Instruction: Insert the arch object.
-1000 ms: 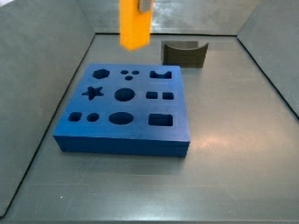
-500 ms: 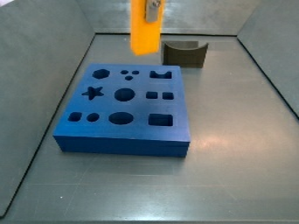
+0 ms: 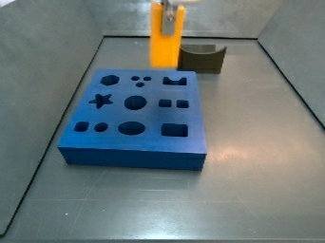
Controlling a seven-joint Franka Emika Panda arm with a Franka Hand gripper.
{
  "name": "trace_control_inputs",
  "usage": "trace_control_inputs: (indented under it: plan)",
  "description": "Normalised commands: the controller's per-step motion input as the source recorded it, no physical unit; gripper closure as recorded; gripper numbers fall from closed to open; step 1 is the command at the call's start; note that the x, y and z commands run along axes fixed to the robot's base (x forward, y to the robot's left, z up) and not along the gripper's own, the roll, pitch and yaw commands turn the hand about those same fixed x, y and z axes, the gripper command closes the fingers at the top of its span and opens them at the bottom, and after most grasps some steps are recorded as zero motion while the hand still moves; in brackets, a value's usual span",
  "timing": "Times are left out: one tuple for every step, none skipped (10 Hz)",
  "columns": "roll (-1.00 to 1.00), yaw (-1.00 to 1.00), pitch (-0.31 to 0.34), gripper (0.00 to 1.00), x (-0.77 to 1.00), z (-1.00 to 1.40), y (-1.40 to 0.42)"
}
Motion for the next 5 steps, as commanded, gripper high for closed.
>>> trace_control_inputs:
  plan:
    - [-0.11,-0.76,-0.091,1.00,0.38,-0.63,0.12]
    - [-0.08,-0.64,-0.084,1.00,0.53,-0.57,0.18]
    - [-0.09,-0.57,-0.020,1.00,0.53,-0.35,0.37]
    - [0.02,-0.43,0.057,1.00,0.45,-0.06,0.15]
    - [0.04,-0.39,0.050,1.00,0.28,-0.11,0.15]
